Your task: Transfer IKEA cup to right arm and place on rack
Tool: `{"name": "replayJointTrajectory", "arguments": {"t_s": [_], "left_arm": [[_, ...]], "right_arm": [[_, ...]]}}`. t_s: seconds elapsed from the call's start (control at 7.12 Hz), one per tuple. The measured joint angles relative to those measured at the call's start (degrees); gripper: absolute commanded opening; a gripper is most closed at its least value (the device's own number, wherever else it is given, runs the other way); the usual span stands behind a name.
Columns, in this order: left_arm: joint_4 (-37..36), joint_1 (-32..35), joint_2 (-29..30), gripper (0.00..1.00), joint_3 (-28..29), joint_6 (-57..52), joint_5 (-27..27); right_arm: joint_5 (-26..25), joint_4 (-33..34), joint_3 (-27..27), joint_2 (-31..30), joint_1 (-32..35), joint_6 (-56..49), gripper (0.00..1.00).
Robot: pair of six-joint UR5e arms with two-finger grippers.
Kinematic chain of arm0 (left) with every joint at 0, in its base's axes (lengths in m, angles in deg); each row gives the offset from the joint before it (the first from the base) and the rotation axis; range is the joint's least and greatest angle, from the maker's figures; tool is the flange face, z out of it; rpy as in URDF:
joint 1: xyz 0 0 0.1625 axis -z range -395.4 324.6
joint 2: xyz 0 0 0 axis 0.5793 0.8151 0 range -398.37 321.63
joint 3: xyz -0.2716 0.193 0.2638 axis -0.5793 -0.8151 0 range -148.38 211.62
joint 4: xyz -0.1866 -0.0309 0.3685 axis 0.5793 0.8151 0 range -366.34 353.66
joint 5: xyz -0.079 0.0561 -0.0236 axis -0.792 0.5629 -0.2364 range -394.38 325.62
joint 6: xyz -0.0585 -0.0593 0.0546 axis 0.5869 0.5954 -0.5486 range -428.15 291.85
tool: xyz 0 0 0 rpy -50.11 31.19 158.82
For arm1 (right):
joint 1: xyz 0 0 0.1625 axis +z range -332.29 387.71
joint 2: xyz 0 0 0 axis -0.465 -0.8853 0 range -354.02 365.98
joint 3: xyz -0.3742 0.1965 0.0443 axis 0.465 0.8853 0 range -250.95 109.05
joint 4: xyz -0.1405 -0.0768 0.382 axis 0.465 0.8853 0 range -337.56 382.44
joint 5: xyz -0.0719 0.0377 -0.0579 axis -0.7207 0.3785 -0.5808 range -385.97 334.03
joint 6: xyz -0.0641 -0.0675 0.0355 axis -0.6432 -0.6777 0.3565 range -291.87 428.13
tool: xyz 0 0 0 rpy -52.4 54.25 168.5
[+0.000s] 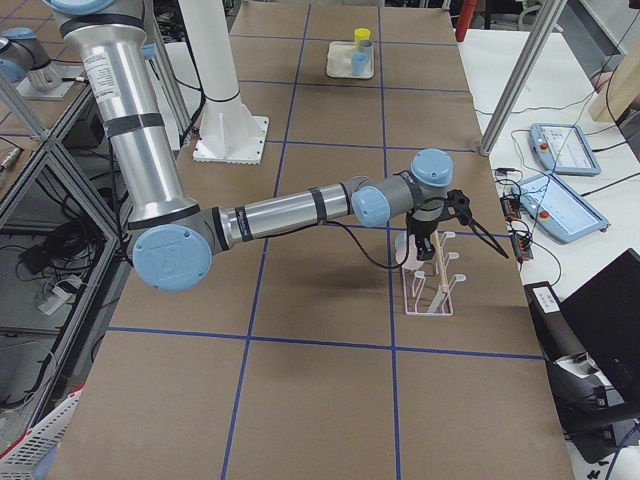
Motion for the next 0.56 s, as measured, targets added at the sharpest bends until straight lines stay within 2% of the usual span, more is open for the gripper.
{"name": "replayJointTrajectory", "arguments": {"t_s": [0.56], "left_arm": [[-0.08, -0.08, 0.06, 1.00, -0.02, 0.32, -0.10]], "right_arm": [[-0.57, -0.03, 0.12, 0.30, -0.16, 0.00, 0.18]]}}
